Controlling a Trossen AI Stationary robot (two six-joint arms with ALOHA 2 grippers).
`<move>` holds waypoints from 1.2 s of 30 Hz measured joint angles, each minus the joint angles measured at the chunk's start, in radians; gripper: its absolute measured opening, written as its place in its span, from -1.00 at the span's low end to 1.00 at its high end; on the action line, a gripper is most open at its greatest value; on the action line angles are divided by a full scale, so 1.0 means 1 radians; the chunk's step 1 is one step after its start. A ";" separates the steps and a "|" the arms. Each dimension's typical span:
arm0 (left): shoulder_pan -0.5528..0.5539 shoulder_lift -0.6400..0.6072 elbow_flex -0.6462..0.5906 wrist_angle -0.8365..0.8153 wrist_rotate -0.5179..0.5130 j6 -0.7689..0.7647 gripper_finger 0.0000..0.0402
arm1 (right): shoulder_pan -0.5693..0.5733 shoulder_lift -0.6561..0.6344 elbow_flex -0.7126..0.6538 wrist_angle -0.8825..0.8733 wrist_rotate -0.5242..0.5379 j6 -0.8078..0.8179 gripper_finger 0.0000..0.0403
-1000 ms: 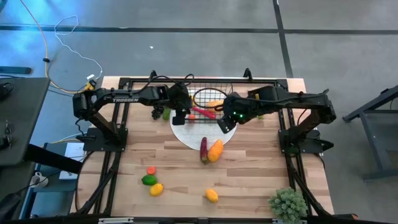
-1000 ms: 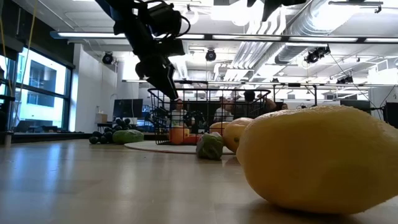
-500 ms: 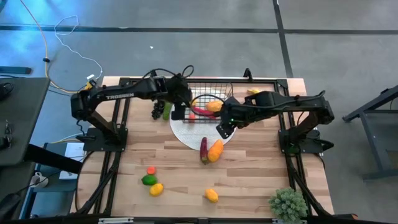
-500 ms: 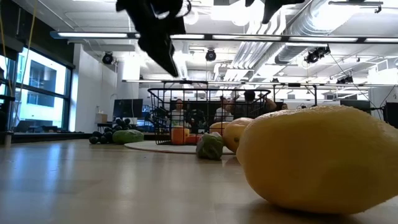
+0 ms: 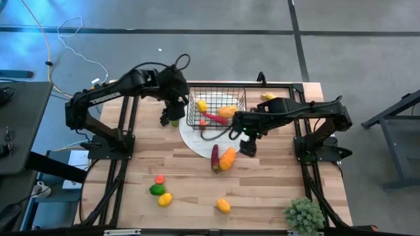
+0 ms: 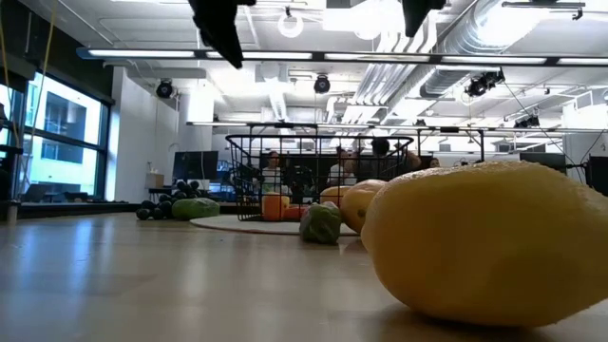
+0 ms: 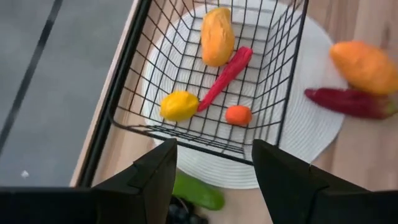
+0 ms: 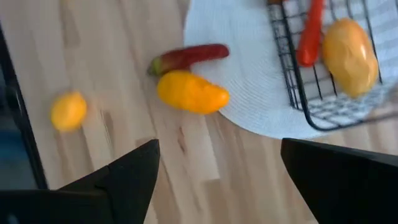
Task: Build produce basket
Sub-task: Put the mango into the wire basket
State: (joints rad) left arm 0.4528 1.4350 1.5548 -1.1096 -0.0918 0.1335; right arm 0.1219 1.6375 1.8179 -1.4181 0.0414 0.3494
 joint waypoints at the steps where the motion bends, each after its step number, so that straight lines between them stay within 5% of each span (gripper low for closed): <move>1: -0.004 -0.008 0.003 -0.006 0.000 -0.028 -0.01 | 0.005 0.000 0.000 -0.007 -0.009 -0.052 0.57; 11: -0.056 -0.083 0.003 -0.024 0.002 -0.154 -0.01 | 0.077 0.026 0.000 0.056 -0.013 -0.563 0.57; 16: -0.070 -0.097 0.003 -0.065 0.003 -0.188 -0.01 | 0.098 0.094 0.000 0.062 -0.012 -0.694 0.57; 36: -0.071 -0.095 0.003 -0.106 -0.029 -0.130 -0.01 | 0.082 0.378 0.000 0.128 0.022 -0.771 0.57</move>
State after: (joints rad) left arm 0.3820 1.3396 1.5581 -1.2160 -0.1207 0.0031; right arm 0.2042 2.0152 1.8179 -1.2903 0.0631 -0.4217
